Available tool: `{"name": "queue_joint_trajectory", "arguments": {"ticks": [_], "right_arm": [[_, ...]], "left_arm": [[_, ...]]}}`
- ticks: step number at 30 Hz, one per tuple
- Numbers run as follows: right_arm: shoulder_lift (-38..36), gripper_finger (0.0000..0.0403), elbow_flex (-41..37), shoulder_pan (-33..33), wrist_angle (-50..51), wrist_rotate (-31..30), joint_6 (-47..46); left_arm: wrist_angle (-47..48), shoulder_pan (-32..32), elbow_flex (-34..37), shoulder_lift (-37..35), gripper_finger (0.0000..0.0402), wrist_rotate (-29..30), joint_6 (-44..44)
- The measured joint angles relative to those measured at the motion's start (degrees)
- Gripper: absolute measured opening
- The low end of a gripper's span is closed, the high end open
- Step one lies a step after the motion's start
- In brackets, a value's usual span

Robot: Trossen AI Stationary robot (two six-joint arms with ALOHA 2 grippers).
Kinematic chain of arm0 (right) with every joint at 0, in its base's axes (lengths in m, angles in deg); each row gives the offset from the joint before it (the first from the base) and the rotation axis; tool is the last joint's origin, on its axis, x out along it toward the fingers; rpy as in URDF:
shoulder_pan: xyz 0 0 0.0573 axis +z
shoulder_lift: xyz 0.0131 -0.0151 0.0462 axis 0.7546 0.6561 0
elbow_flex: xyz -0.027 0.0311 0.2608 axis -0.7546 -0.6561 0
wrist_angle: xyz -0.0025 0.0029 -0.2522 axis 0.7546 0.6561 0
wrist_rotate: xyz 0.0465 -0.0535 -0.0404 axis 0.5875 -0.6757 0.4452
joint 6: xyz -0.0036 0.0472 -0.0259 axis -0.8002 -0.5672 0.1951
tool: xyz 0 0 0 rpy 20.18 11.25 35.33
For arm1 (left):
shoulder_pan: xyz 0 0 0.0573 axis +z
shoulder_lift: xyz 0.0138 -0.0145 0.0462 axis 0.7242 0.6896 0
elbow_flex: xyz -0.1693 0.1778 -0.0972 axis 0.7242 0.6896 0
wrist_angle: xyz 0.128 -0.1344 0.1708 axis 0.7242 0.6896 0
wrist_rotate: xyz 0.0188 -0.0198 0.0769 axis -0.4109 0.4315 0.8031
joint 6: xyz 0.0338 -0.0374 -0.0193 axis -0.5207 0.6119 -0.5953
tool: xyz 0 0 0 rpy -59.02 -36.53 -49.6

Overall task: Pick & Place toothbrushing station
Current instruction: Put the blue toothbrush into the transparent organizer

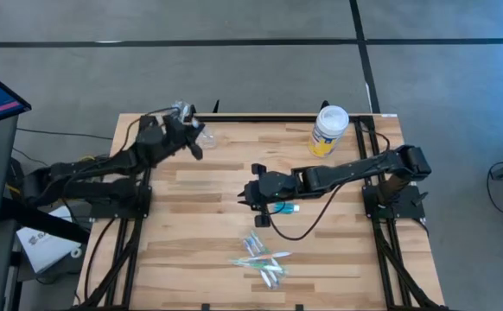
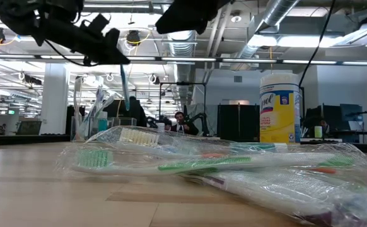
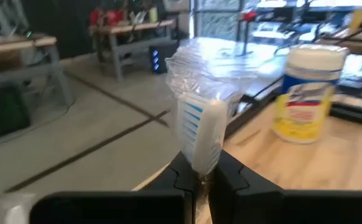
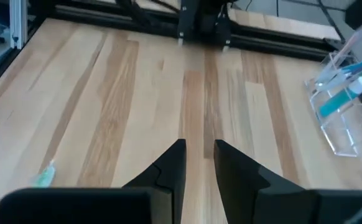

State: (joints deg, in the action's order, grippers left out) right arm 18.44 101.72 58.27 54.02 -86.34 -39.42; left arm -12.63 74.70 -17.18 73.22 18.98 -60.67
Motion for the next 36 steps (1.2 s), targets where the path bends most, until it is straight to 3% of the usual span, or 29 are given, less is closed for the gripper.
{"name": "queue_joint_trajectory", "arguments": {"ticks": [9,18,36], "right_arm": [[0.29,0.0074,0.01,-0.82,-0.45,-0.02,0.00],[0.29,0.0074,0.01,-0.79,-0.51,-0.11,0.01],[0.29,0.0074,0.01,-0.83,-0.13,-0.11,0.04]], "left_arm": [[2.19,10.03,-4.52,7.00,0.0006,-6.96,1.90],[3.06,12.78,-9.04,16.52,0.0006,-8.18,2.20],[9.00,16.32,-14.27,24.22,0.0006,-10.44,6.11]]}}
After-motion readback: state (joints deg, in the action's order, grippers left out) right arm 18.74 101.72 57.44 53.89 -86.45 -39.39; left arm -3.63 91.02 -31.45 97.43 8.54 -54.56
